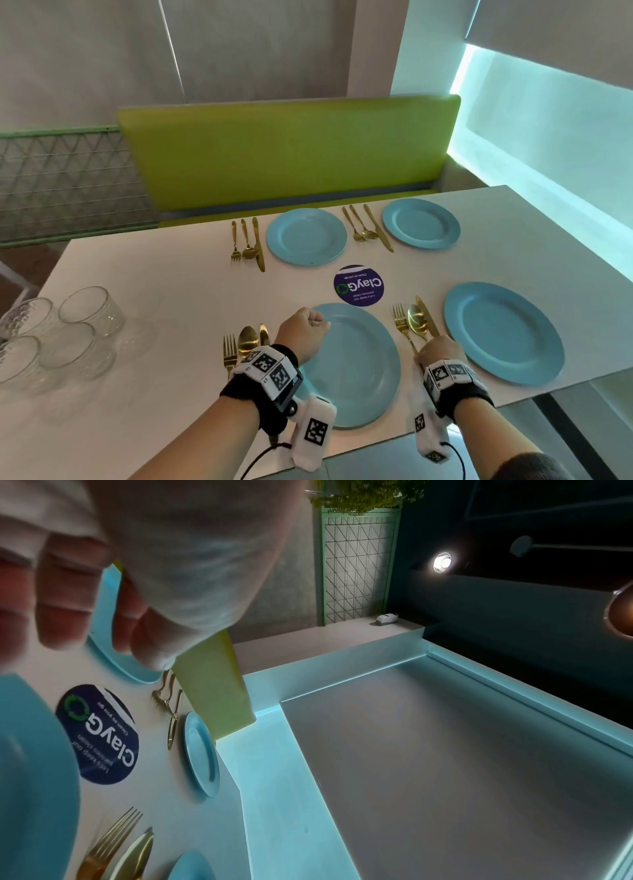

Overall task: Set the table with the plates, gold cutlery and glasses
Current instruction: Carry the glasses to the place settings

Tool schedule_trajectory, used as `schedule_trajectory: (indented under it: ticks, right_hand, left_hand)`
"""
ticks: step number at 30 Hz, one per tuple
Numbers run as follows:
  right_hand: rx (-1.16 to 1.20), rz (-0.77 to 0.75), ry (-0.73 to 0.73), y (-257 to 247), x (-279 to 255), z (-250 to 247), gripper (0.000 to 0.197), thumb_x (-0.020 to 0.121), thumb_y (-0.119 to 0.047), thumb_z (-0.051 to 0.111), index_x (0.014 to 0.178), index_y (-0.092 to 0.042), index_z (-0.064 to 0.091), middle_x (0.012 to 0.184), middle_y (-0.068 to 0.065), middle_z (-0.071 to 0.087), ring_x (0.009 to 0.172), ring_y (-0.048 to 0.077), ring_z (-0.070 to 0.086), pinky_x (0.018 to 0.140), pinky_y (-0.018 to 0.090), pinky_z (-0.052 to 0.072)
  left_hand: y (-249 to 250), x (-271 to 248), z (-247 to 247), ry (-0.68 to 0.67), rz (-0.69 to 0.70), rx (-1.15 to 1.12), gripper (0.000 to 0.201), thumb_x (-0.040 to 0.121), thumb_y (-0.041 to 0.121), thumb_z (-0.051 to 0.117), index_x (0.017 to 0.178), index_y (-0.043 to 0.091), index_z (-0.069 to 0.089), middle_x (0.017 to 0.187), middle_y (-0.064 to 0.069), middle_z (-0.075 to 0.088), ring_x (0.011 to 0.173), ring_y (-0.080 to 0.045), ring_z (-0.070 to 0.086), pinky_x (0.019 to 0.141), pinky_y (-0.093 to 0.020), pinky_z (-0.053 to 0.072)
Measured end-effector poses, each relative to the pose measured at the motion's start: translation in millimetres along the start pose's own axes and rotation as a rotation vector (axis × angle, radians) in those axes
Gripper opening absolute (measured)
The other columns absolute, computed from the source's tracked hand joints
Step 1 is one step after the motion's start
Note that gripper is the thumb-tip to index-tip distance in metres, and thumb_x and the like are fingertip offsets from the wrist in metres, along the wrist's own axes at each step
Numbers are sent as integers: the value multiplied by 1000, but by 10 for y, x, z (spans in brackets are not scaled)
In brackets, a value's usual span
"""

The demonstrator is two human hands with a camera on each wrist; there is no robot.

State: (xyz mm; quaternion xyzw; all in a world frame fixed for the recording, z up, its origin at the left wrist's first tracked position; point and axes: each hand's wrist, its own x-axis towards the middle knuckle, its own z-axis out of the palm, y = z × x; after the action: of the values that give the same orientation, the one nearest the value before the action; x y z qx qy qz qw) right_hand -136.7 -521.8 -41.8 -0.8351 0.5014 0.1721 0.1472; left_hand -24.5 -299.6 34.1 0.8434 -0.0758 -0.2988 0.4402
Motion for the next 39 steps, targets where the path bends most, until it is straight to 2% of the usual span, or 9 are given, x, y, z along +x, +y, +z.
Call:
schedule_trajectory:
  ticks: [7, 11, 13, 16, 21, 25, 29, 35, 39]
  right_hand:
    - [82, -119, 101, -401, -293, -446, 38, 90, -37, 54, 120, -16, 62, 130, 9, 59, 112, 27, 60, 88, 30, 47]
    - [144, -297, 160, -980, -684, -593, 26, 91, -32, 53, 103, -19, 73, 113, 6, 69, 105, 28, 62, 86, 30, 47]
    - [176, -395, 181, -1324, -933, -548, 25, 91, -31, 54, 106, -20, 71, 115, 4, 69, 108, 26, 61, 89, 28, 44]
    - [293, -518, 142, -1834, -1388, -351, 30, 89, -30, 58, 115, -18, 67, 115, 4, 68, 111, 22, 59, 95, 27, 42]
    - [399, -614, -9, -2566, -2003, 154, 35, 87, -28, 62, 120, -17, 63, 111, 4, 69, 107, 19, 61, 95, 27, 45]
    - [401, -624, -128, -3129, -2394, 609, 49, 83, -32, 68, 127, -18, 55, 113, 2, 68, 107, 18, 61, 92, 25, 45]
    - [417, -597, -272, -3543, -2598, 947, 76, 75, -31, 76, 140, -18, 39, 128, 10, 58, 117, 23, 56, 100, 32, 47]
    - [376, -605, -284, -3979, -2635, 1256, 96, 67, -30, 82, 145, -19, 27, 139, 10, 45, 126, 25, 47, 100, 33, 43]
    - [391, -630, -283, -4133, -2645, 1467, 100, 65, -29, 83, 145, -20, 25, 140, 8, 43, 126, 22, 47, 98, 29, 42]
  left_hand:
    - [-71, -67, -274, 68, 8, -60, 12, 89, 26, 57, 99, 19, 57, 104, -4, 65, 105, -27, 63, 94, -38, 52]
    - [-218, -165, -618, 195, 31, -117, 22, 89, 25, 55, 109, 15, 57, 109, -8, 67, 104, -28, 64, 94, -41, 51]
    - [-370, -231, -862, 258, 37, -154, 25, 90, 22, 55, 113, 13, 55, 109, -5, 64, 103, -26, 64, 96, -38, 50]
    - [-724, -328, -1298, 308, -1, -160, 26, 92, 21, 54, 116, 13, 53, 106, -4, 60, 102, -25, 64, 93, -34, 51]
    - [-1465, -396, -1944, 304, -185, -110, 29, 88, 25, 56, 111, 8, 55, 114, -17, 65, 109, -34, 62, 95, -41, 51]
    - [-2112, -419, -2545, 338, -361, -73, 51, 86, 30, 58, 122, -6, 55, 118, -24, 64, 108, -37, 63, 89, -37, 54]
    - [-2550, -392, -3040, 471, -476, -174, 87, 74, 43, 73, 135, -6, 34, 132, -24, 52, 117, -37, 56, 97, -44, 49]
    - [-2812, -213, -3361, 557, -372, -178, 99, 65, 29, 84, 140, -2, 29, 142, -22, 42, 130, -34, 43, 104, -39, 38]
    - [-2874, -77, -3366, 558, -258, -142, 79, 55, 23, 89, 121, 0, 52, 120, -18, 61, 114, -33, 58, 93, -39, 50]
